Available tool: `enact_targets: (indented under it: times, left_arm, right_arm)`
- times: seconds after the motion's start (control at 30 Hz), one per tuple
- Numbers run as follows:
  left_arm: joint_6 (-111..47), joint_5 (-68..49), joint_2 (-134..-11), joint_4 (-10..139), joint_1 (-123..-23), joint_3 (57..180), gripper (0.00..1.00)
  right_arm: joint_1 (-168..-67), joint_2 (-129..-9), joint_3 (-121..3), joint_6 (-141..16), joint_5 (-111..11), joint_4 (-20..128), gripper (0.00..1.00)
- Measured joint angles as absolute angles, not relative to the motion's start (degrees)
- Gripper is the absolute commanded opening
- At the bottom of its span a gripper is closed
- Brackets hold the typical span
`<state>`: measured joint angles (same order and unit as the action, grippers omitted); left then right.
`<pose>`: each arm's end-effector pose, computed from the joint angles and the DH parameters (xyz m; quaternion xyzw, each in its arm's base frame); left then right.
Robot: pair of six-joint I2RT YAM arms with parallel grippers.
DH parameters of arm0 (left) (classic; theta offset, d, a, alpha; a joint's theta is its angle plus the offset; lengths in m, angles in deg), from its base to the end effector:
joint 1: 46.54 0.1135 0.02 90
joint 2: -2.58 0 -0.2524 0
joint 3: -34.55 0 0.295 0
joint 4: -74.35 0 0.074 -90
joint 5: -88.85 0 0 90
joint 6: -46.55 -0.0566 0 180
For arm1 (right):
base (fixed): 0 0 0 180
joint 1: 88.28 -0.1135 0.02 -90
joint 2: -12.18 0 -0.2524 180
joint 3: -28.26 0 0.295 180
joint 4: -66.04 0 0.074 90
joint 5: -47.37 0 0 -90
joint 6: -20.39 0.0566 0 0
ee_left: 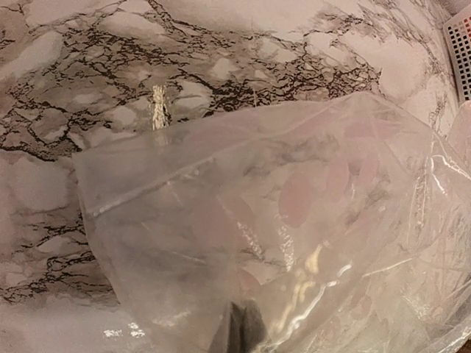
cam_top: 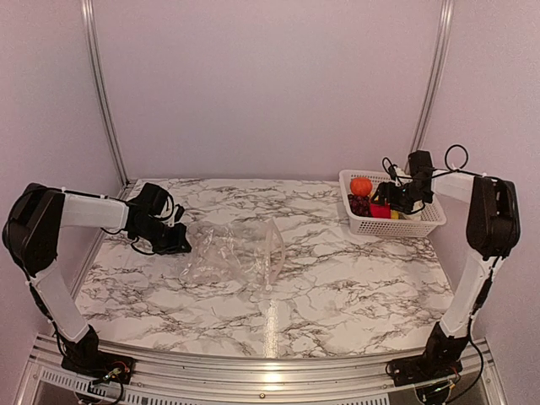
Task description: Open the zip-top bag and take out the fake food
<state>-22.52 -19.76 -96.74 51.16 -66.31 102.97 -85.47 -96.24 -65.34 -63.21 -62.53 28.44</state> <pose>0.3598 -0.1485 0.1077 0.0403 0.9392 -0.2500 0.2317 0.4629 -0.0034 0.1767 0.0194 0.9339 0.1734 0.3120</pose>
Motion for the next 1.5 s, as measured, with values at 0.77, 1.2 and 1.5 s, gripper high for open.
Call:
enact_targets:
  times: [0.77,1.2,1.5]
  left_arm:
    - [-27.0,-19.5,-96.7,48.4,-66.3,107.3,0.0]
    - [-27.0,-21.2,-94.0,51.1,-66.8,105.7,0.0]
    - [-27.0,-21.7,-93.7,52.1,-66.9,105.2,0.0]
  right_arm:
    - [-105.3,-90.2,-62.5,-51.5,-77.2,39.5,0.77]
    - [-119.1,-104.2,-65.9,-42.6,-79.6,46.9,0.81]
    - [-119.5,-108.9,-68.9,-43.3,-77.5,47.2,0.07]
